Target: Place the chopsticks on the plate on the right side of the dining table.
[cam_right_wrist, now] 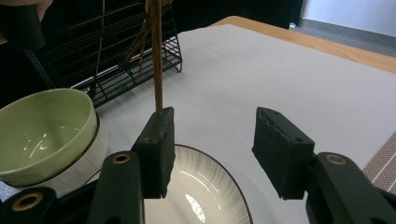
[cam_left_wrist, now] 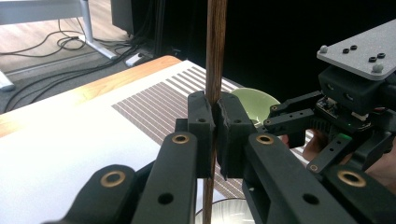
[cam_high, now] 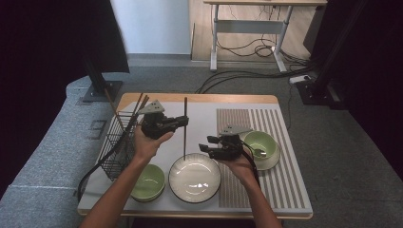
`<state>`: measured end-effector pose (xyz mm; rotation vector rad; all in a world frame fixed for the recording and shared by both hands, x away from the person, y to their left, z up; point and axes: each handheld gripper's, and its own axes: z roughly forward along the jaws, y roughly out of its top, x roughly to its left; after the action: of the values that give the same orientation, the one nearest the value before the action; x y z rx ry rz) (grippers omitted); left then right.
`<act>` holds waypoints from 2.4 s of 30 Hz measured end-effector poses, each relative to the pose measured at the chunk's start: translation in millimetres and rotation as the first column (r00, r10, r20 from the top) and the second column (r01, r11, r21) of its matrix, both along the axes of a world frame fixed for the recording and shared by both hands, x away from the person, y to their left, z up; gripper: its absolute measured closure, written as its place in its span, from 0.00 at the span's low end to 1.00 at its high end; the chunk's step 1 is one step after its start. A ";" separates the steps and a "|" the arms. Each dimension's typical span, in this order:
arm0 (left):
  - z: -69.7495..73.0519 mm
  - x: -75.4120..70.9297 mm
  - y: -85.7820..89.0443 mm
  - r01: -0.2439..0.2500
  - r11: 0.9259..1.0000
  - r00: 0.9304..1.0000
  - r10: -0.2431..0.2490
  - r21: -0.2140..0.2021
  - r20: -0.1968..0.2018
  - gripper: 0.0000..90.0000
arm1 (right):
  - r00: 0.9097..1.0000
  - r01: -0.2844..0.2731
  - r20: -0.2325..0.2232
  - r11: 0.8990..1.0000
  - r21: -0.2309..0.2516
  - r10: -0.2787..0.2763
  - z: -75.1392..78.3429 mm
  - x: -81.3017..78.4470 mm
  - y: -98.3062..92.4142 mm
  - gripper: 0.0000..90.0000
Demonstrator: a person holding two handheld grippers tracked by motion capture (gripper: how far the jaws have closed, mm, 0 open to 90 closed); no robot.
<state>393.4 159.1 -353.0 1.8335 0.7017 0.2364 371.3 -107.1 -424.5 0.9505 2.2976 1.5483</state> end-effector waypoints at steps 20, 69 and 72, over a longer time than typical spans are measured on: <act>6.8 -2.1 -6.3 0.017 1.000 1.000 -0.017 -0.004 0.017 0.94 | 1.000 -0.011 0.006 1.000 -0.002 0.011 3.5 -0.7 6.8 0.54; 9.5 -5.1 -14.1 0.036 0.999 0.999 -0.036 -0.011 0.017 0.94 | 0.998 -0.040 0.038 0.999 0.000 0.040 15.9 -1.7 28.5 0.54; 9.0 -5.3 -15.5 0.039 0.999 0.999 -0.039 -0.010 0.020 0.94 | 0.998 -0.039 0.039 0.999 0.003 0.038 16.9 -1.5 28.1 0.54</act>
<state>388.1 143.6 -344.0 1.8308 0.6520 0.2250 369.8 -79.0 -407.5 0.8736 2.2999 1.5724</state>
